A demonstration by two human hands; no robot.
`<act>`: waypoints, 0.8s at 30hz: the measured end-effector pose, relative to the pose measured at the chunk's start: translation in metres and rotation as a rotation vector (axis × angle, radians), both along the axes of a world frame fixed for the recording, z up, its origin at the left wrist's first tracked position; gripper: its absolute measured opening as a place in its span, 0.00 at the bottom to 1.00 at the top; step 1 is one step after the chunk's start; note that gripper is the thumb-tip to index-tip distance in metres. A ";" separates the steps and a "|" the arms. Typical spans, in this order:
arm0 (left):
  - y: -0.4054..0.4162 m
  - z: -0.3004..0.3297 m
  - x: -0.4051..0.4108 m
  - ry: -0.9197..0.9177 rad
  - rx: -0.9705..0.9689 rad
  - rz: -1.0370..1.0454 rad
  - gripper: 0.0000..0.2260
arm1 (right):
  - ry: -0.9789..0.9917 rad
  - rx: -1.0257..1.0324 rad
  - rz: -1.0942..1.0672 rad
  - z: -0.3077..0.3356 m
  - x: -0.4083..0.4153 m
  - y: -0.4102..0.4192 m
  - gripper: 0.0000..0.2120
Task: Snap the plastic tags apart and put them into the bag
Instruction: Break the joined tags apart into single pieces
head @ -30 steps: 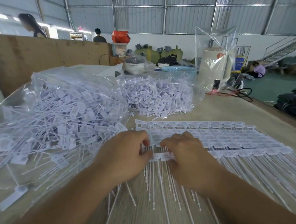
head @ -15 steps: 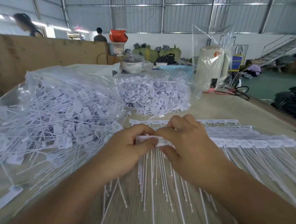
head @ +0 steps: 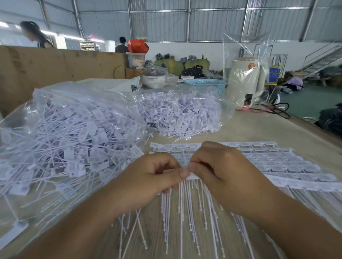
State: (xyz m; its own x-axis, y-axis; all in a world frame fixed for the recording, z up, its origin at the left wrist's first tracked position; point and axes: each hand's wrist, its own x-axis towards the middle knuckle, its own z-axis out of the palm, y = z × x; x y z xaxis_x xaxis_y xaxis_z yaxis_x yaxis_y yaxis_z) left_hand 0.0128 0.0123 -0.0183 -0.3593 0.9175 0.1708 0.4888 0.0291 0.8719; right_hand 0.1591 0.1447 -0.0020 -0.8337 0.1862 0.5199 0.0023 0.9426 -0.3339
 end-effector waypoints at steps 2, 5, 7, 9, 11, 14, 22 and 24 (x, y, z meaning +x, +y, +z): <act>-0.001 0.003 0.001 -0.065 0.014 -0.001 0.08 | 0.032 -0.002 0.027 0.000 0.000 -0.003 0.09; -0.004 0.008 0.004 -0.131 0.006 -0.043 0.05 | 0.048 -0.002 0.040 -0.001 -0.001 -0.006 0.08; -0.005 0.011 0.007 -0.119 0.009 -0.057 0.06 | 0.015 -0.023 0.048 -0.001 0.000 -0.004 0.08; -0.005 0.013 0.008 -0.098 0.025 -0.048 0.09 | -0.068 -0.049 0.053 -0.001 0.003 -0.001 0.11; -0.005 0.013 0.009 -0.086 0.033 -0.045 0.10 | -0.156 -0.085 0.078 0.001 0.007 0.003 0.15; -0.006 0.013 0.009 -0.021 -0.002 -0.045 0.09 | -0.222 -0.139 0.114 0.003 0.010 0.006 0.15; -0.010 0.017 0.009 0.009 -0.147 -0.073 0.13 | -0.221 -0.080 0.091 0.005 0.008 -0.003 0.13; -0.006 0.015 0.013 0.020 -0.042 -0.028 0.15 | -0.139 -0.048 0.050 0.006 0.007 -0.003 0.14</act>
